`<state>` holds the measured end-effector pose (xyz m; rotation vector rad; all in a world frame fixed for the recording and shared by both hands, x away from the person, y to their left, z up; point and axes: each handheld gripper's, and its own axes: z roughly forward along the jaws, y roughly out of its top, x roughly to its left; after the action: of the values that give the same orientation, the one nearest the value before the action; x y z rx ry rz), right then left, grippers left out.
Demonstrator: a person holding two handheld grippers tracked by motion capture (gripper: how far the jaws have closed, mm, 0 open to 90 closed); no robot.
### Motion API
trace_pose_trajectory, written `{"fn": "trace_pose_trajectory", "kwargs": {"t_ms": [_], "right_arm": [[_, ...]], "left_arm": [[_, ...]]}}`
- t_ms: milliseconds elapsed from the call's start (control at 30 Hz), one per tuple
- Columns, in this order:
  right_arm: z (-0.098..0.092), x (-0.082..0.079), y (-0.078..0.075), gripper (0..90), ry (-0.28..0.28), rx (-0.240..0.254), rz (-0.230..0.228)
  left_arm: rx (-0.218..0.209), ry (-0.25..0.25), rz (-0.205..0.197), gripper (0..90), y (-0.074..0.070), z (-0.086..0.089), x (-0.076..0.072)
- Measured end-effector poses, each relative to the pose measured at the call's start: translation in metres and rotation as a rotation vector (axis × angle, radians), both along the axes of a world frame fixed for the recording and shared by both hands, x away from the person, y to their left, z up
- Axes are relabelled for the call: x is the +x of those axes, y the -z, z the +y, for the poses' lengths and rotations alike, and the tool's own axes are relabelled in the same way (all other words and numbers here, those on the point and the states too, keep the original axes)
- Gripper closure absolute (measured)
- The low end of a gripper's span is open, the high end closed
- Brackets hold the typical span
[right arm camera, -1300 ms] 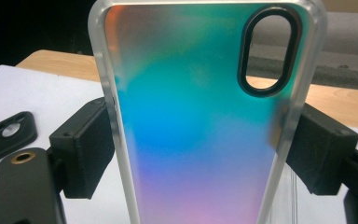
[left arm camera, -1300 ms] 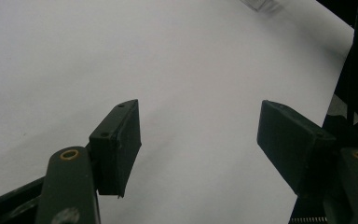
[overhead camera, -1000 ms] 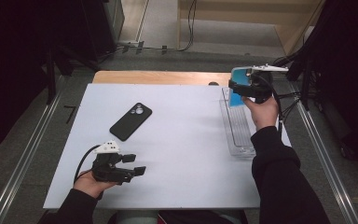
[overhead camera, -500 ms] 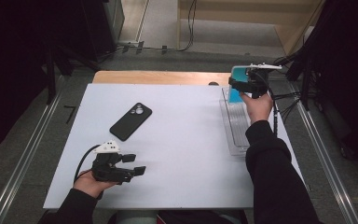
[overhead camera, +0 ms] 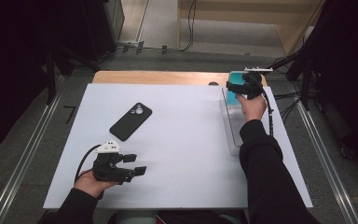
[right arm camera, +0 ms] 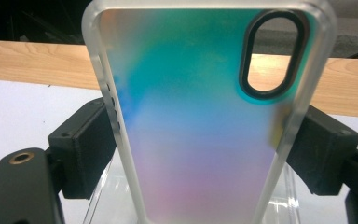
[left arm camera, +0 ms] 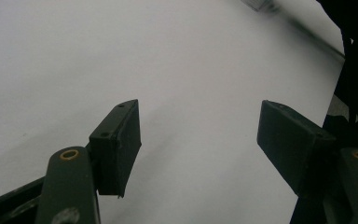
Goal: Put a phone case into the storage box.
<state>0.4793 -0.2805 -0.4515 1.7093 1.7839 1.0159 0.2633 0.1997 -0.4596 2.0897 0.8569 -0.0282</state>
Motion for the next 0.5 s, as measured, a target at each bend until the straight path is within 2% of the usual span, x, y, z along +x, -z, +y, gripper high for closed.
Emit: {"fn": "trace_pose_trajectory", "kwargs": {"t_ms": [133, 333, 500], "right_arm": [[0.0021, 0.0028, 0.0038, 14.7, 0.001, 0.017, -0.012], [0.0051, 0.0041, 0.0056, 14.7, -0.017, -0.008, -0.024], [0.0037, 0.0055, 0.0065, 9.8, -0.022, 0.023, -0.024]], "left_arm": [[-0.002, 0.0, 0.002, 30.9, 0.0003, 0.0, 0.0001], [-0.004, 0.0, 0.003, 30.9, 0.0001, 0.0005, 0.0002], [-0.003, 0.0, 0.001, 30.9, 0.0002, 0.0, 0.0001]]}}
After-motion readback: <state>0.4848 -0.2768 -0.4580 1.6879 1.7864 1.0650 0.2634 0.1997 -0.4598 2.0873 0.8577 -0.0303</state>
